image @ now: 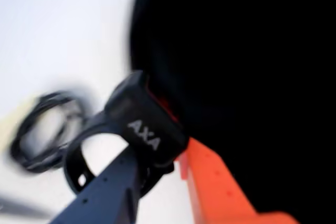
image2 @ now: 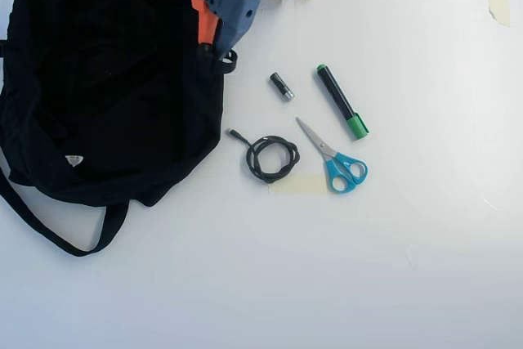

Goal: Put the bike light into the black bag

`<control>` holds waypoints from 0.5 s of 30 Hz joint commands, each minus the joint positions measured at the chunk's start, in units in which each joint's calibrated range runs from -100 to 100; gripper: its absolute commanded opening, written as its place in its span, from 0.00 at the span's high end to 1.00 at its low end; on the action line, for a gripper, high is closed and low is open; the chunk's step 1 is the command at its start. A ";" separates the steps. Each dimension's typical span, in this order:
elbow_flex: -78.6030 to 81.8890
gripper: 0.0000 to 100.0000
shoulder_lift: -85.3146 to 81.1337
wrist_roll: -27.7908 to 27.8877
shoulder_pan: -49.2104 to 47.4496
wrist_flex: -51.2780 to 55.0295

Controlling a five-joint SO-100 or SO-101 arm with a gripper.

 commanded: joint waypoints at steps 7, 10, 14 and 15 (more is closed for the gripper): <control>-13.56 0.98 19.81 6.39 21.71 -1.45; -23.71 0.98 32.26 6.50 26.64 -3.09; -39.61 0.98 56.08 6.45 33.90 -3.43; -43.30 0.98 58.40 5.97 33.97 -3.43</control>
